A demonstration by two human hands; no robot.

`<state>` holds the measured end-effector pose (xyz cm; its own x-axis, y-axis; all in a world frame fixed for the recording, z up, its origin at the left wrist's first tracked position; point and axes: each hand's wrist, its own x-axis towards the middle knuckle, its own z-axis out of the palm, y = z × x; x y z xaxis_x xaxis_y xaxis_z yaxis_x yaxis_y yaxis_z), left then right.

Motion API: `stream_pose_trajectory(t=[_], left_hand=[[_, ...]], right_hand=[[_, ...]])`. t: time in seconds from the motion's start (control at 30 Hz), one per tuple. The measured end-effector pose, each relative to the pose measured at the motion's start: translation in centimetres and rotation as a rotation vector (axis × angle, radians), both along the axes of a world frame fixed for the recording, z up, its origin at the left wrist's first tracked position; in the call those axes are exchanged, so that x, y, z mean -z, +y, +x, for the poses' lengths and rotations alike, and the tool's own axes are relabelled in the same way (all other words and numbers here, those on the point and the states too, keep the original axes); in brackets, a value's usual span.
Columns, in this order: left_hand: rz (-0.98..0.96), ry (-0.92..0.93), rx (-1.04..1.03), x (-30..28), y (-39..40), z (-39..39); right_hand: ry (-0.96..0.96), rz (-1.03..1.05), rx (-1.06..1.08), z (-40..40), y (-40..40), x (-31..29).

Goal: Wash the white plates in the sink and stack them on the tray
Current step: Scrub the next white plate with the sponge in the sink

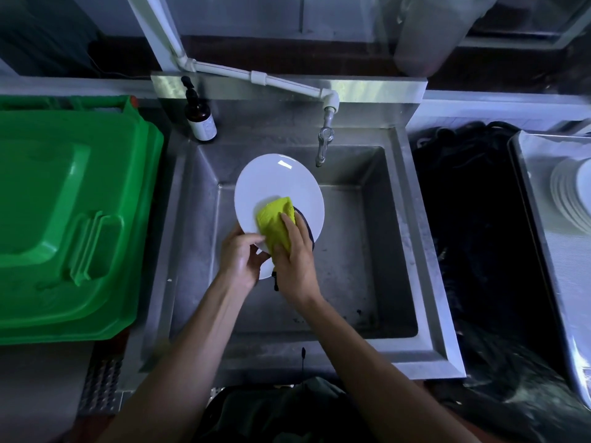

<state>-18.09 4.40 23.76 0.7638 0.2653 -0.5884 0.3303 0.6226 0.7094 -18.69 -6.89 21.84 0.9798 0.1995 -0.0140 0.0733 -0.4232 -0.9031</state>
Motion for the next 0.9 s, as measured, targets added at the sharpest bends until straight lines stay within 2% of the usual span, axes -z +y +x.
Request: stream_pose_trajectory(t=[0.1, 0.2, 0.33, 0.7, 0.9], left_hand=[[0.010, -0.006, -0.001, 0.1, 0.3, 0.0], [0.025, -0.004, -0.025, 0.1, 0.7, -0.1], [0.059, 0.021, -0.058, 0.3, 1.5, -0.3], [0.133, -0.002, 0.068, 0.0, 3.2, -0.4], [0.229, 0.020, 0.178, 0.2, 4.6, 0.1]], right_hand=[[-0.031, -0.045, -0.012, 0.2, 0.0, 0.4], [-0.072, -0.197, -0.013, 0.3, -0.1, 0.6], [-0.083, -0.282, 0.073, 1.5, -1.0, 0.7], [0.051, -0.053, 0.221, 5.5, -3.0, 0.8], [0.016, -0.025, 0.220, 7.3, -4.3, 0.4]])
